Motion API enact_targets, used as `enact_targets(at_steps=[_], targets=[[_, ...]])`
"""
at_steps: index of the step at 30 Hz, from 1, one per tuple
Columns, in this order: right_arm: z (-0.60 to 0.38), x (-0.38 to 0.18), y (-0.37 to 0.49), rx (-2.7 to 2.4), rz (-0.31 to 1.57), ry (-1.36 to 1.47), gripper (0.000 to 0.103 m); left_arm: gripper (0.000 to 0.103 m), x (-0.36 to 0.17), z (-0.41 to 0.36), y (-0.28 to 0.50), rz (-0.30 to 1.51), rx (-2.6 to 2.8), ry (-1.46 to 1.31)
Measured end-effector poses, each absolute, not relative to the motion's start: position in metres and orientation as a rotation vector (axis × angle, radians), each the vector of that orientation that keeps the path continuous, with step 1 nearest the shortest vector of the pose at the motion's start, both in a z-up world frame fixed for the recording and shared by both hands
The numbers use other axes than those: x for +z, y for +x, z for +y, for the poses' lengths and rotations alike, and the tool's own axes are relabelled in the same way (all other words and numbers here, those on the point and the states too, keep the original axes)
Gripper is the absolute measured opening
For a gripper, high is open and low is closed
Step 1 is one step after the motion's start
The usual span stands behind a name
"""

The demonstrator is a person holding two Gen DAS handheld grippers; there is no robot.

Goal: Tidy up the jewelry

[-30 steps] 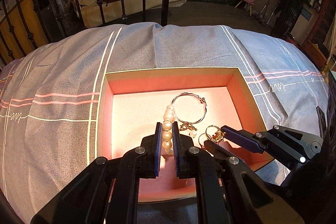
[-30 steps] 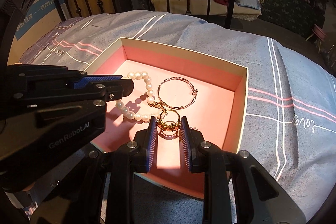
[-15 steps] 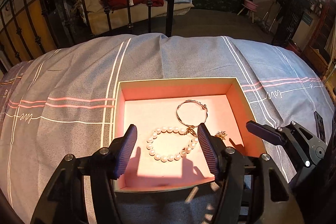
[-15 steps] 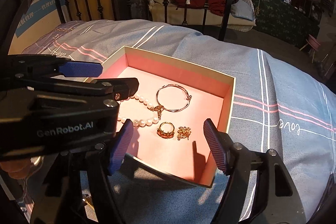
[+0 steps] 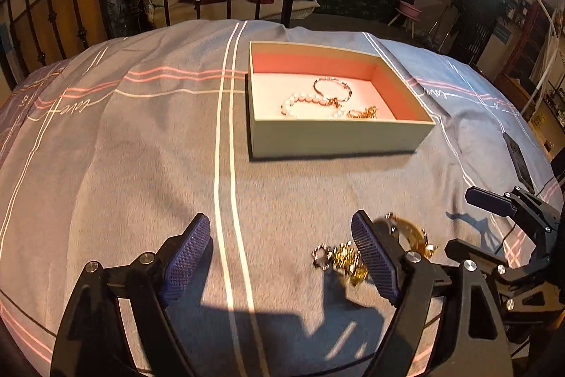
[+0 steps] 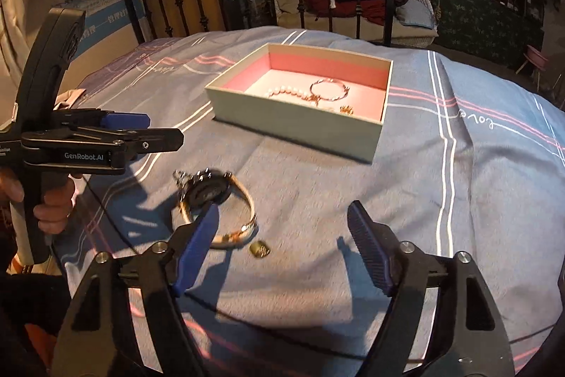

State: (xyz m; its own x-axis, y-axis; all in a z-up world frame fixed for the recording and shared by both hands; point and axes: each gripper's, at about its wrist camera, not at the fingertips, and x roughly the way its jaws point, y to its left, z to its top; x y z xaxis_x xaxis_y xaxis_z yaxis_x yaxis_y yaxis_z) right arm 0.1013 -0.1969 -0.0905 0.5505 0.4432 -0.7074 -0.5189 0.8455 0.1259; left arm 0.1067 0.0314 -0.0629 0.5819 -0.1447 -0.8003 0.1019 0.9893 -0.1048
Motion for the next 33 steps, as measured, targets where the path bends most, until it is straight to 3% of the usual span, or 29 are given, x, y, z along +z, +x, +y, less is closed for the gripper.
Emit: enact_targets(at_steps=[2, 5, 12, 15, 17, 20, 27, 33], targets=[[-0.194, -0.1, 0.095, 0.584, 0.838, -0.116, 0.057, 0.068, -0.074, 0.033, 0.102, 0.963, -0.148, -0.04], [-0.192, -0.112, 0.093, 0.586, 0.865, -0.11, 0.055, 0.057, -0.082, 0.032, 0.102, 0.976, -0.141, -0.005], [-0.193, -0.115, 0.094, 0.579, 0.874, -0.114, 0.055, 0.056, -0.085, 0.013, 0.102, 0.961, -0.229, 0.08], [-0.192, -0.117, 0.094, 0.576, 0.874, -0.126, 0.055, 0.05, -0.086, 0.009, 0.106, 0.953, -0.251, 0.095], [-0.192, -0.117, 0.094, 0.576, 0.872, -0.13, 0.055, 0.033, -0.087, 0.006, 0.109, 0.947, -0.266, 0.108], [-0.191, -0.118, 0.094, 0.575, 0.871, -0.13, 0.055, 0.017, -0.089, 0.0, 0.108, 0.934, -0.264, 0.157], [-0.184, -0.118, 0.095, 0.593, 0.866, -0.158, 0.047, 0.017, -0.085, 0.005, 0.106, 0.929, -0.255, 0.118], [-0.179, -0.119, 0.103, 0.608, 0.866, -0.189, 0.029, 0.017, -0.075, 0.012, 0.106, 0.924, -0.255, 0.05]])
